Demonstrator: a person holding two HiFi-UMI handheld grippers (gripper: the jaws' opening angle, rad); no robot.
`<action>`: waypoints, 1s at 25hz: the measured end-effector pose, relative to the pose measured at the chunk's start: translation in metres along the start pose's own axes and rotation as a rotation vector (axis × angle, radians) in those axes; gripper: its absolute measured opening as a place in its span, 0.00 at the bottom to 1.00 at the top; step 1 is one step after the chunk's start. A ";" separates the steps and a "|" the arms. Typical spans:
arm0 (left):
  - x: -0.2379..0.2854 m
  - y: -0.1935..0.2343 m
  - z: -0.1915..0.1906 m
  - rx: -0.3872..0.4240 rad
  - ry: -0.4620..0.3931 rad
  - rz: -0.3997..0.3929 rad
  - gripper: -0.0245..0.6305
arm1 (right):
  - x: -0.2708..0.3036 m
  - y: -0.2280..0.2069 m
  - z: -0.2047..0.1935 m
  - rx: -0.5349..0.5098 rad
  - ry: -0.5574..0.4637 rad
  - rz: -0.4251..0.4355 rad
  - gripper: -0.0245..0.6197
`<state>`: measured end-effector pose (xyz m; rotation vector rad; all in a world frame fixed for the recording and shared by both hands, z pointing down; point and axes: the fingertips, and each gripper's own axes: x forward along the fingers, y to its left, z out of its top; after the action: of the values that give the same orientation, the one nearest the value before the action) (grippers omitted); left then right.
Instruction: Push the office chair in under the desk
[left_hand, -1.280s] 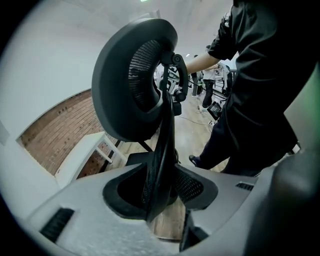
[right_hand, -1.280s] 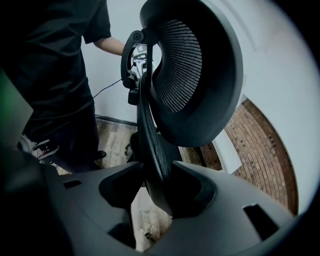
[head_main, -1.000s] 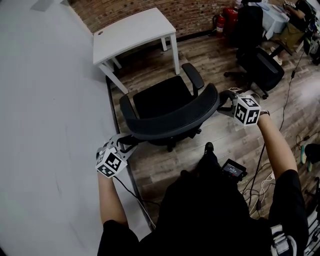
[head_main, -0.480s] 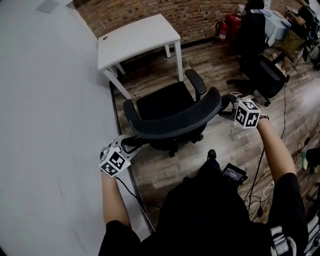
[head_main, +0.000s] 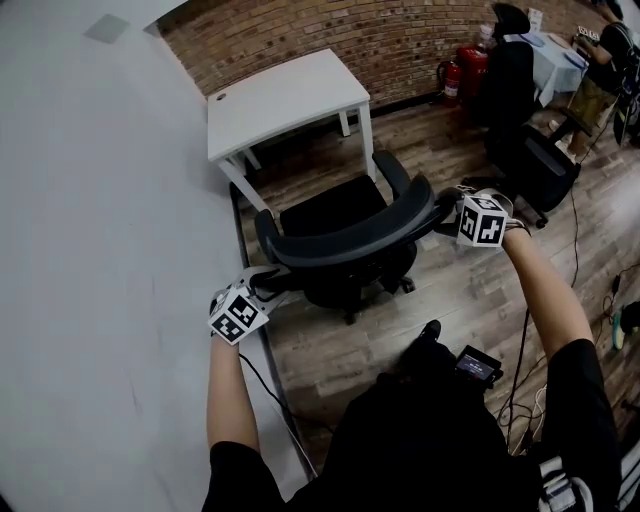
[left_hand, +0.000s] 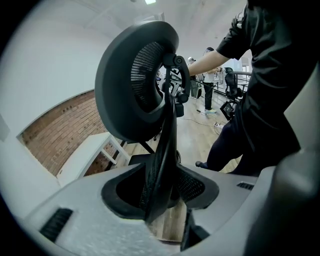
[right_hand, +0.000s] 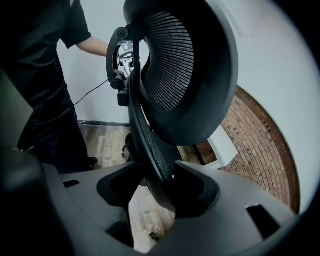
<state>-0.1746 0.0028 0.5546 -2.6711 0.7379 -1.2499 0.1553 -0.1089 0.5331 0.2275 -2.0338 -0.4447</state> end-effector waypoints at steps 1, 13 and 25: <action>0.001 0.007 -0.001 0.002 0.003 -0.002 0.31 | 0.004 -0.006 0.001 0.004 0.003 -0.002 0.36; 0.019 0.090 -0.014 -0.037 0.052 -0.035 0.32 | 0.045 -0.083 0.013 0.021 -0.018 -0.015 0.37; 0.047 0.142 -0.033 -0.063 0.121 -0.049 0.32 | 0.089 -0.136 0.015 0.019 -0.032 -0.007 0.37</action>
<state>-0.2284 -0.1400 0.5683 -2.6982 0.7432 -1.4343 0.0952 -0.2603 0.5436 0.2406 -2.0700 -0.4357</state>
